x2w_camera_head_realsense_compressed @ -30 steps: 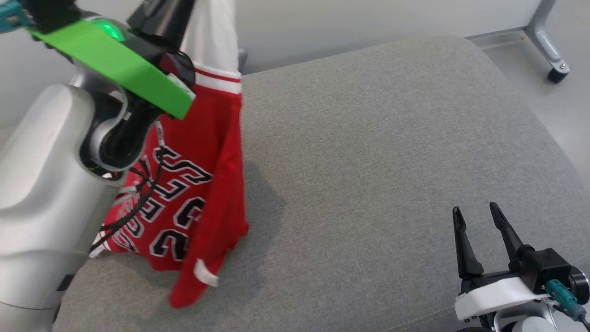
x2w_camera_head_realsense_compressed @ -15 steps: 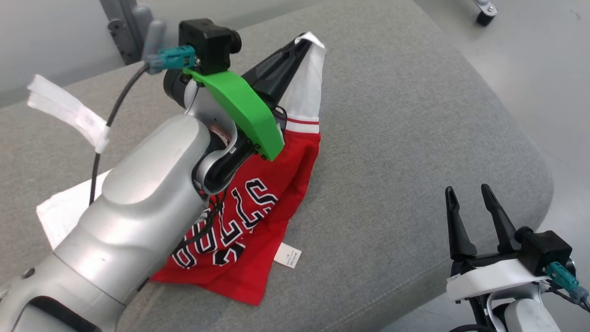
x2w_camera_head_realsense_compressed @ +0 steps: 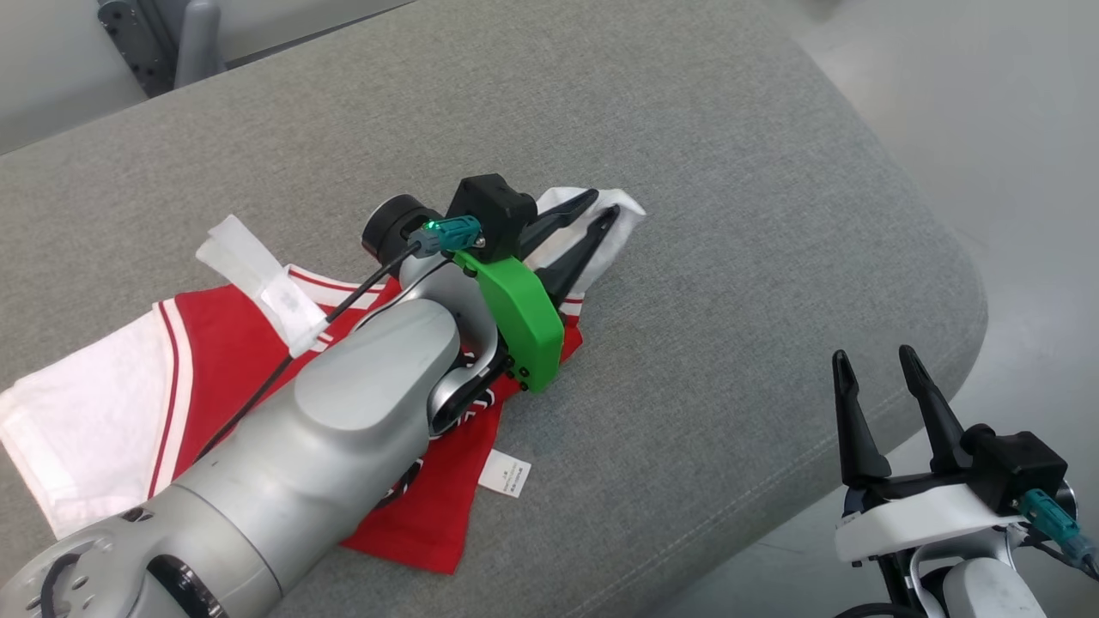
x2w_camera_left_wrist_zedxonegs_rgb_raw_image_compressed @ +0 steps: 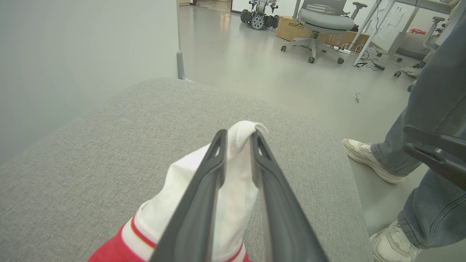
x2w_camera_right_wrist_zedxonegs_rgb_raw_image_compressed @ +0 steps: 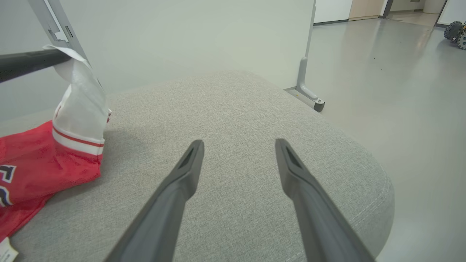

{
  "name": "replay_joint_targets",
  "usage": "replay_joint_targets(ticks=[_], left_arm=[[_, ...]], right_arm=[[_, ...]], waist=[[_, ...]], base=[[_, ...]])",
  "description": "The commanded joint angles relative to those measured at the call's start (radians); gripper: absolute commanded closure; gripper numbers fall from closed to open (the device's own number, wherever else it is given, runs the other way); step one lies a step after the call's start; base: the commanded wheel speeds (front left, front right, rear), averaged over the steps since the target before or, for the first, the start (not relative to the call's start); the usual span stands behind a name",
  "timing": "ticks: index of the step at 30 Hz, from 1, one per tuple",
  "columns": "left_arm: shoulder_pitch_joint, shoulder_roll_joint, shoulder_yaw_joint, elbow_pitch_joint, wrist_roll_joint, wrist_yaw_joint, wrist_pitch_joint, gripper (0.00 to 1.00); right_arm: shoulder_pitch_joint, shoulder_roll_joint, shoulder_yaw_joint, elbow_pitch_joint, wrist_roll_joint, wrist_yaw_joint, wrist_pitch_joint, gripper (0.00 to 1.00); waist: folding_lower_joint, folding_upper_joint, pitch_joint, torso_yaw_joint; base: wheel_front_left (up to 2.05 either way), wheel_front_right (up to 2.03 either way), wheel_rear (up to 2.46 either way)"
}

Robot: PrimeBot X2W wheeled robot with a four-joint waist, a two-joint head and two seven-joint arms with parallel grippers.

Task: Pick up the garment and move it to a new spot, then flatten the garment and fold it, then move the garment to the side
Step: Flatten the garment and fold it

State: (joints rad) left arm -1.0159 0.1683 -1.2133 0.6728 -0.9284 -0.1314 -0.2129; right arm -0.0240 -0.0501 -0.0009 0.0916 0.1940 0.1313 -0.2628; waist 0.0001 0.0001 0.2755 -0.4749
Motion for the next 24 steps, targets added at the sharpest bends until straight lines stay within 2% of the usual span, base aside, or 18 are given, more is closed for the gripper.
replay_joint_targets(ticks=[1,6,9,11,12,18,24], left_arm=[[-0.010,-0.021,0.003,0.008,0.005,0.003,-0.014,0.00],[0.050,-0.046,0.025,-0.022,0.012,0.030,-0.043,0.00],[0.117,-0.022,0.053,-0.094,0.016,0.071,-0.050,0.00],[0.182,0.019,0.074,-0.152,0.019,0.106,-0.051,0.00],[0.182,0.019,0.074,-0.152,0.019,0.106,-0.051,0.00],[0.380,0.171,0.124,-0.272,0.047,0.202,-0.052,0.00],[0.473,0.250,0.152,-0.283,0.084,0.230,-0.053,0.00]], right_arm=[[0.009,-0.001,-0.004,-0.003,-0.010,-0.001,-0.003,0.00],[0.029,-0.001,-0.013,-0.004,-0.045,-0.001,-0.003,0.00],[0.050,-0.002,-0.025,-0.008,-0.060,-0.001,-0.003,0.00],[0.062,-0.002,-0.032,-0.012,-0.068,-0.001,-0.003,0.00],[0.062,-0.002,-0.032,-0.012,-0.068,-0.001,-0.003,0.00],[0.096,-0.001,-0.048,-0.021,-0.082,-0.001,-0.003,0.00],[0.091,-0.002,-0.043,-0.023,-0.089,-0.001,-0.003,0.00]], waist=[[-0.0001,-0.0001,-0.038,0.049],[-0.0001,-0.0001,-0.090,0.115],[-0.0001,-0.0001,-0.118,0.150],[-0.0001,-0.0001,-0.132,0.171],[-0.0001,-0.0001,-0.132,0.171],[-0.0001,-0.0001,-0.145,0.238],[-0.0001,-0.0001,-0.138,0.281]], base=[[0.00,0.00,0.00],[0.00,0.00,0.00],[0.00,0.00,0.00],[0.00,0.00,0.00],[0.00,0.00,0.00],[0.00,0.00,0.00],[0.00,0.00,0.00]])
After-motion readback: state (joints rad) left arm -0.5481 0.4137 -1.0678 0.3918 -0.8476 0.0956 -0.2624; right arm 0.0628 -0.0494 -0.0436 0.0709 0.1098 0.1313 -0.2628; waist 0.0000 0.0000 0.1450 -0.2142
